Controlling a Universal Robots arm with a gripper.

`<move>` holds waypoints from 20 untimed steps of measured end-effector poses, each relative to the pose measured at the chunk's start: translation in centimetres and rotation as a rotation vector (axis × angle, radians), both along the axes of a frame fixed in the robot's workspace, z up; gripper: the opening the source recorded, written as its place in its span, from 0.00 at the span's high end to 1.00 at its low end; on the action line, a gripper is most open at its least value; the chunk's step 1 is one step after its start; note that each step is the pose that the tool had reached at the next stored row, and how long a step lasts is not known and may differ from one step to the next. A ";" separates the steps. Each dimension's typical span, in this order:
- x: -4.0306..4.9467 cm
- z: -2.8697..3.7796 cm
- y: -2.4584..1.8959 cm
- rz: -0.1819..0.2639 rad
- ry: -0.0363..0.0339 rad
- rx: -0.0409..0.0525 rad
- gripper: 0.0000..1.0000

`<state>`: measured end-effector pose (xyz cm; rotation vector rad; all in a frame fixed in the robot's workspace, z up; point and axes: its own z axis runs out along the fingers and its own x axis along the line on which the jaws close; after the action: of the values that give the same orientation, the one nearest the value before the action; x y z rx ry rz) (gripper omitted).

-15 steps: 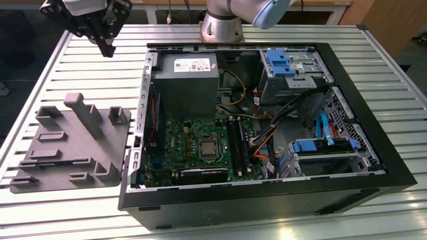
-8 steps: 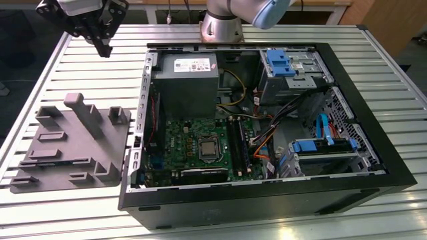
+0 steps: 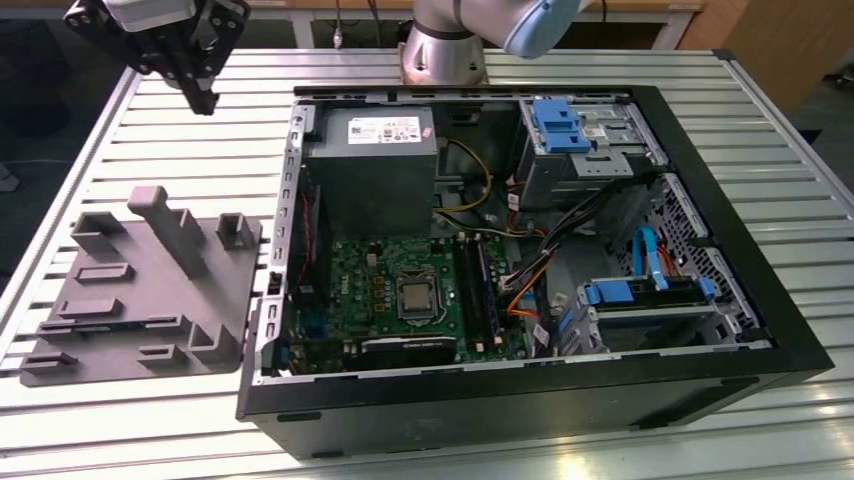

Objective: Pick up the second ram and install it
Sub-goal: 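Reach for the second ram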

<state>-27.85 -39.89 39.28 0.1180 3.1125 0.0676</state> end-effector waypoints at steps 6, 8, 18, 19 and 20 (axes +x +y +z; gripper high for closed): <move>-0.49 -0.01 0.00 0.000 0.0000 0.0000 0.89; -0.63 -0.01 0.00 0.000 -0.0001 0.0000 0.89; -1.40 -0.02 0.00 0.000 0.0000 0.0000 0.89; -1.46 -0.02 0.00 0.000 0.0000 0.0000 0.89; -1.52 -0.02 0.00 0.000 -0.0001 0.0000 0.89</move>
<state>-29.37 -39.89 39.25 0.1180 3.1124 0.0677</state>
